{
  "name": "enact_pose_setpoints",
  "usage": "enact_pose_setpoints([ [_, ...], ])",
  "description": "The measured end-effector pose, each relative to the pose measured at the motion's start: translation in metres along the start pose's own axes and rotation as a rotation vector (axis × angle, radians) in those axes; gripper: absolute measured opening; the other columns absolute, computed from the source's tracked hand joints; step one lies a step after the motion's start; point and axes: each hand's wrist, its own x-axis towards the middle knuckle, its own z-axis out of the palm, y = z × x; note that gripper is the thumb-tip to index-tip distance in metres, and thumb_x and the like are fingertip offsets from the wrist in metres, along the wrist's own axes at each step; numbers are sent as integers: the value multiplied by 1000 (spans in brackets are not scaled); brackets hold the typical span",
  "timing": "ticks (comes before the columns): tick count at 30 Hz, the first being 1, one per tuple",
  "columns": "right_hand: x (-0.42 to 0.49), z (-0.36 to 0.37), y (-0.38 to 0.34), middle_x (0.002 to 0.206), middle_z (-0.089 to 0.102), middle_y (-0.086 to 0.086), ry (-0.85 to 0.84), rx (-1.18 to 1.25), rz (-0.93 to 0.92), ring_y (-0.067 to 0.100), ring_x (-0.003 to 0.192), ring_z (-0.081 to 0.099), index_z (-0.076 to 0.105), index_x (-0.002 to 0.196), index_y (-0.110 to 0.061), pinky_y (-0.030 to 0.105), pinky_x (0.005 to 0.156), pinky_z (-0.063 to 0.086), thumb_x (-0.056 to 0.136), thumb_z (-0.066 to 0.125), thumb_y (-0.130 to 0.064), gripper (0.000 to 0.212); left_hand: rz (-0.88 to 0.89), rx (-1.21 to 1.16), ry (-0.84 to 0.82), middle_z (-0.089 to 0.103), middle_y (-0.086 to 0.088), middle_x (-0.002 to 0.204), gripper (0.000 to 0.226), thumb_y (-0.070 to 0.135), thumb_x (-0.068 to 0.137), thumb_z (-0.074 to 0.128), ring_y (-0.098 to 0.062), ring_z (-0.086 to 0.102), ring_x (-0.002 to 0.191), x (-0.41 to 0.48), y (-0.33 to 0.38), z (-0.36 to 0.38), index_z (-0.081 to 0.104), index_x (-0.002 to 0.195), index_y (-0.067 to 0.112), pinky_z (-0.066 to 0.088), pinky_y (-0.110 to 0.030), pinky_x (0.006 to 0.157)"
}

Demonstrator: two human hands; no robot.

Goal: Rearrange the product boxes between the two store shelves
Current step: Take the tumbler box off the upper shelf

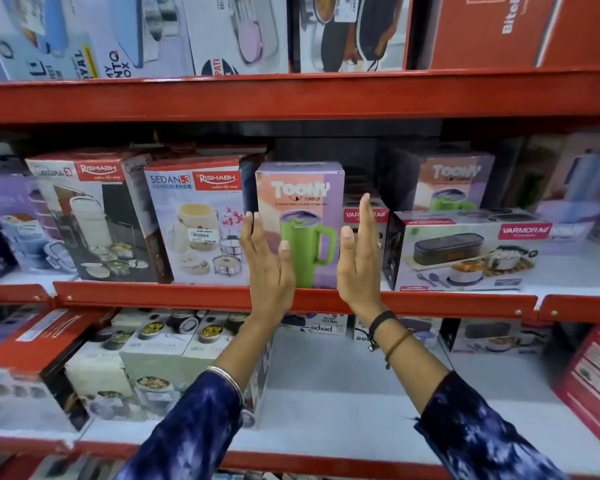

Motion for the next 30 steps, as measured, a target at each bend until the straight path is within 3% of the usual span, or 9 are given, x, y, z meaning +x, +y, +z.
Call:
enact_pose_setpoints([
  [3, 11, -2, 3, 156, 22, -1, -71, 84, 164, 4, 140, 19, 16, 147, -22, 22, 113, 18, 97, 33, -40, 55, -182, -36, 4, 21, -5, 154, 58, 34, 96, 32, 2, 16, 133, 5, 0, -2, 11, 147, 16, 11, 0, 101],
  [5, 19, -5, 5, 147, 40, -1, -119, 92, 207, 2, 130, 37, 28, 144, -19, 19, 109, 30, 98, 41, -32, 50, -203, 47, -16, 34, -7, 148, 56, 34, 97, 33, -6, 36, 123, 12, 2, -6, 13, 147, 17, 33, -18, 97],
  [7, 27, -8, 8, 139, 51, -1, -119, 79, 200, 4, 122, 48, 40, 139, -17, 24, 106, 40, 95, 49, -26, 45, -178, 175, -60, 46, -14, 134, 53, 32, 97, 35, -22, 51, 107, 26, 1, -10, 20, 145, 15, 41, -33, 80],
  [9, 32, -11, 12, 137, 54, 3, -112, 90, 199, 11, 122, 52, 47, 135, -16, 28, 102, 46, 91, 56, -19, 45, -168, 238, -115, 53, -16, 123, 47, 28, 95, 39, -28, 53, 99, 43, -3, -13, 33, 139, 11, 38, -34, 75],
  [12, 33, -21, 9, 131, 58, 6, -79, 119, 183, 9, 114, 56, 50, 131, -11, 9, 91, 46, 87, 61, -8, 46, -115, 234, -148, 61, -13, 109, 38, 27, 93, 44, -31, 55, 97, 53, -2, -19, 47, 126, 9, 47, -41, 79],
  [18, 31, -55, -8, 131, 58, 2, -29, 169, 115, 12, 120, 55, 51, 130, -17, 34, 101, 48, 86, 64, -16, 46, -39, 62, -88, 62, -4, 111, 41, 33, 93, 49, -20, 57, 97, 44, 39, -30, 48, 129, 16, 51, -45, 83],
  [25, 6, -111, -35, 128, 59, -1, 20, 185, 68, 11, 117, 58, 52, 127, -21, 43, 97, 51, 83, 68, -19, 47, -27, 17, -51, 63, -3, 111, 50, 44, 90, 53, -14, 59, 96, 12, 95, -46, 50, 131, 15, 52, -30, 79],
  [27, -9, -127, -37, 125, 60, -3, 25, 172, 76, 11, 114, 60, 51, 125, -24, 42, 95, 53, 82, 70, -21, 48, -63, 5, -78, 62, -2, 114, 52, 47, 88, 53, -16, 59, 100, -4, 104, -47, 50, 130, 15, 53, -33, 83],
  [30, -34, -151, -33, 124, 60, -2, 10, 158, 113, 8, 110, 62, 53, 124, -20, 26, 90, 54, 78, 72, -22, 50, -84, 15, -103, 65, -7, 116, 49, 44, 87, 55, -20, 60, 102, -34, 110, -46, 54, 125, 14, 54, -45, 84],
])
